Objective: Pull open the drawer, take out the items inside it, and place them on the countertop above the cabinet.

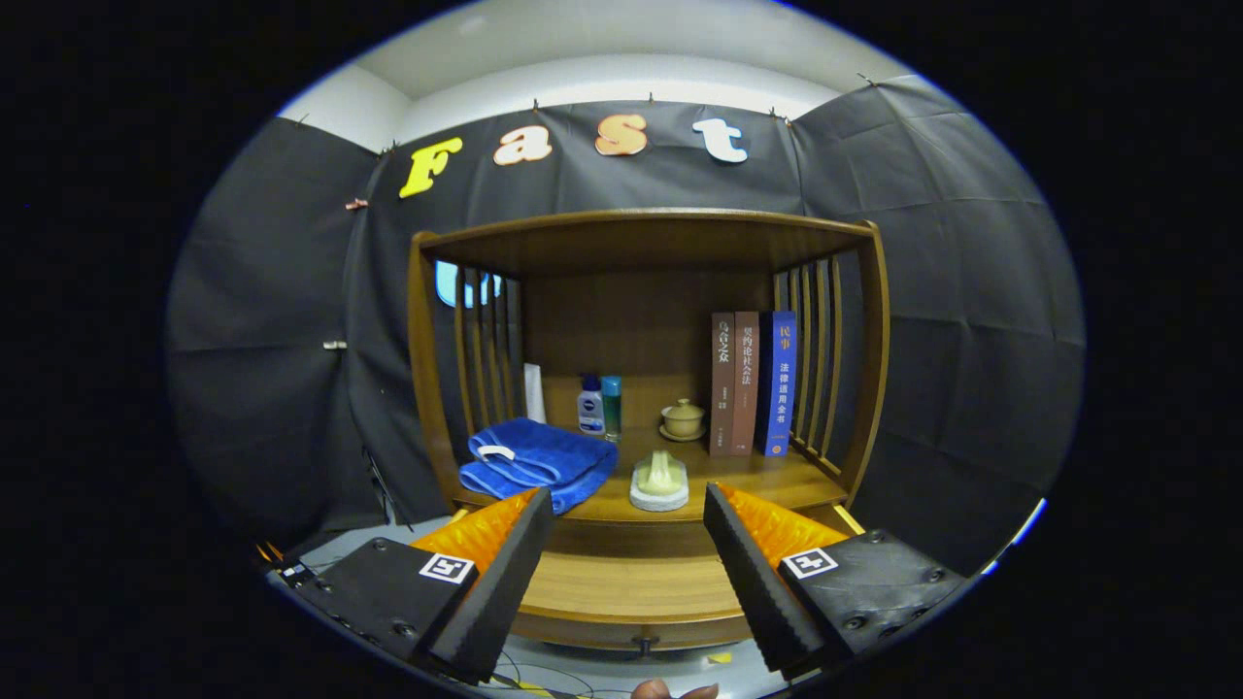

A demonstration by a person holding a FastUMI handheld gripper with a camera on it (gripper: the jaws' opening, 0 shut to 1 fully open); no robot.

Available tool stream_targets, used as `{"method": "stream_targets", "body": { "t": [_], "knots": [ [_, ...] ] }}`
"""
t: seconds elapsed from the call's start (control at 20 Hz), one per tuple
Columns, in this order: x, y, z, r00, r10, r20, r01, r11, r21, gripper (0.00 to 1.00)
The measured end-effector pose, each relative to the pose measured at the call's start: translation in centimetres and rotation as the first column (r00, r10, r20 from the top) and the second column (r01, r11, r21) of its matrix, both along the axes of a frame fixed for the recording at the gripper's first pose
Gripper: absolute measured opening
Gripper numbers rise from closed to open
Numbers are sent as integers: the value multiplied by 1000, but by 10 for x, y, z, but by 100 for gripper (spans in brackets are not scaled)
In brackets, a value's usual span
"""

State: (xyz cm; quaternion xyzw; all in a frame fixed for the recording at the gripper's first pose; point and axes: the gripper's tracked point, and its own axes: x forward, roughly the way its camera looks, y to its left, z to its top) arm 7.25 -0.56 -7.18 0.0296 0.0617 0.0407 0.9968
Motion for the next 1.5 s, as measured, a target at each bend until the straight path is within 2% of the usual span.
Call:
{"method": "stream_targets", "body": {
  "t": [0.25,0.55,0.7,1.25,1.5],
  "knots": [
    [-32,7,-60,1000,-2,-3,2,1000,-5,100],
    [-42,-19,-141,996,-69,-48,68,998,-16,100],
    [-43,-19,-174,995,-62,-74,61,998,-17,100],
    [-12,-9,-224,985,-70,-156,67,997,-29,100],
    [-14,-10,-221,989,-70,-132,66,997,-34,100]
  ]
}}
